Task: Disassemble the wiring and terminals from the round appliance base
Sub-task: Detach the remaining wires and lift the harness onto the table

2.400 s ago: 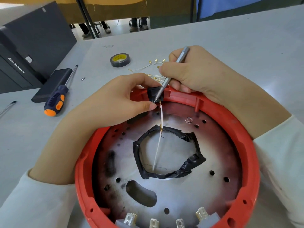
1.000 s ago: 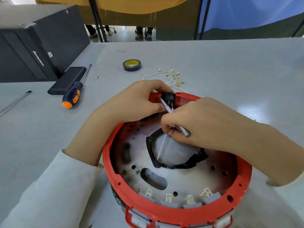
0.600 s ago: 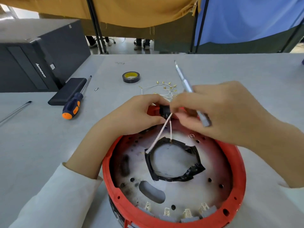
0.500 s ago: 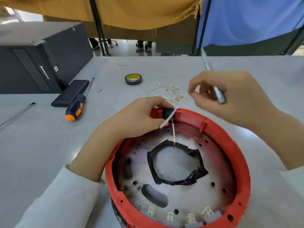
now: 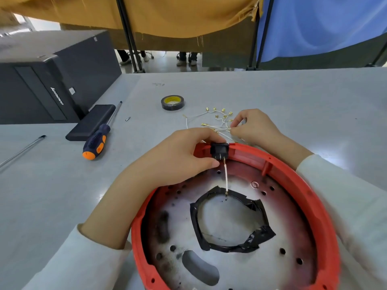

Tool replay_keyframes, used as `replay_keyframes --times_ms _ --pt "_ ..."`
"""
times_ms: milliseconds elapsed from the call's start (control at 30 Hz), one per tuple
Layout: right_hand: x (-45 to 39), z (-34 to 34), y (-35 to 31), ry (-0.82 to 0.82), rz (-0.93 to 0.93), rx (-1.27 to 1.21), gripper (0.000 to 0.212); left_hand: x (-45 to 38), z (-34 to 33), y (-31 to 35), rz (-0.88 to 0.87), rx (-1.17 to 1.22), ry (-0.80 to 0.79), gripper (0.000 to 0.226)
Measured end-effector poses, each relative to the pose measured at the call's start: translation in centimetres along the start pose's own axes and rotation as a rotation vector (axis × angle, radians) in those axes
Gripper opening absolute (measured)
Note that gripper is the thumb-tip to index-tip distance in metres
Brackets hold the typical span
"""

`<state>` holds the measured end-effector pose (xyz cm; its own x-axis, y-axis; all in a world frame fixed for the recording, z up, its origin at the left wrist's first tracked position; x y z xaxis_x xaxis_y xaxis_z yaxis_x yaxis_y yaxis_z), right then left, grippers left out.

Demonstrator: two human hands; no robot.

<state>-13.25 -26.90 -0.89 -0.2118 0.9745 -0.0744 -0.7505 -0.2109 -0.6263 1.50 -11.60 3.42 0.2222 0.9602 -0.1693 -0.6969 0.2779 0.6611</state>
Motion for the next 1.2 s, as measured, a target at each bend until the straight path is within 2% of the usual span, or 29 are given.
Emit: replay_keyframes --times_ms 100,233,333,467,533,600,667,767,933,1067,1200 --pt "0.9 0.6 -0.2 -0.016 0.041 -0.057 0.012 0.0 0.1 0.1 -0.005 -0.012 -0.004 0.033" --pt "4.1 2.8 -2.0 -0.112 0.057 -0.445 0.038 0.0 0.1 0.1 0.014 -0.006 -0.019 0.033" --pt "7.2 4.6 -3.7 -0.157 0.116 -0.611 0.048 0.1 0.2 0.2 0.032 -0.002 -0.019 0.033" --pt "10.3 5.6 -4.9 -0.190 0.167 -0.854 0.038 0.1 0.1 0.3 0.049 -0.003 -0.019 0.033" --pt "11.0 5.0 -5.1 -0.245 0.192 -0.921 0.041 0.1 0.1 0.3 0.053 -0.004 -0.025 0.031" --pt "11.3 4.6 -4.9 -0.245 0.208 -0.919 0.045 0.0 0.1 0.3 0.040 -0.005 -0.030 0.028" --pt "11.1 4.8 -4.5 -0.140 0.210 -0.885 0.043 0.0 0.1 0.3 0.036 -0.004 -0.027 0.031" --pt "10.6 5.0 -3.8 -0.016 0.200 -0.708 0.045 0.0 0.0 0.1 0.045 -0.014 -0.016 0.034" --pt "10.7 4.6 -3.7 0.004 0.198 -0.471 0.039 0.0 0.1 0.3 0.039 -0.020 -0.022 0.034" --pt "10.7 4.7 -3.6 0.058 0.214 -0.438 0.038 0.0 0.1 0.4 0.040 -0.022 -0.020 0.034" --pt "10.9 4.6 -3.9 0.026 0.239 -0.423 0.036 0.0 0.0 0.5 0.039 -0.010 -0.018 0.032"
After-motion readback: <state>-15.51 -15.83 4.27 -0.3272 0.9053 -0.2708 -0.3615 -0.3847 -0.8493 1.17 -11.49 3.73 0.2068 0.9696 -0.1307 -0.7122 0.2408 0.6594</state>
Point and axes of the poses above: each hand's wrist, its own x-axis away from the middle knuckle, its own z-axis out of the back of the hand, y = z × x, the point moved 2 cm from there along -x, towards the middle knuckle, and after that the axes turned 3 degrees about -z, right-handed, at the moved point
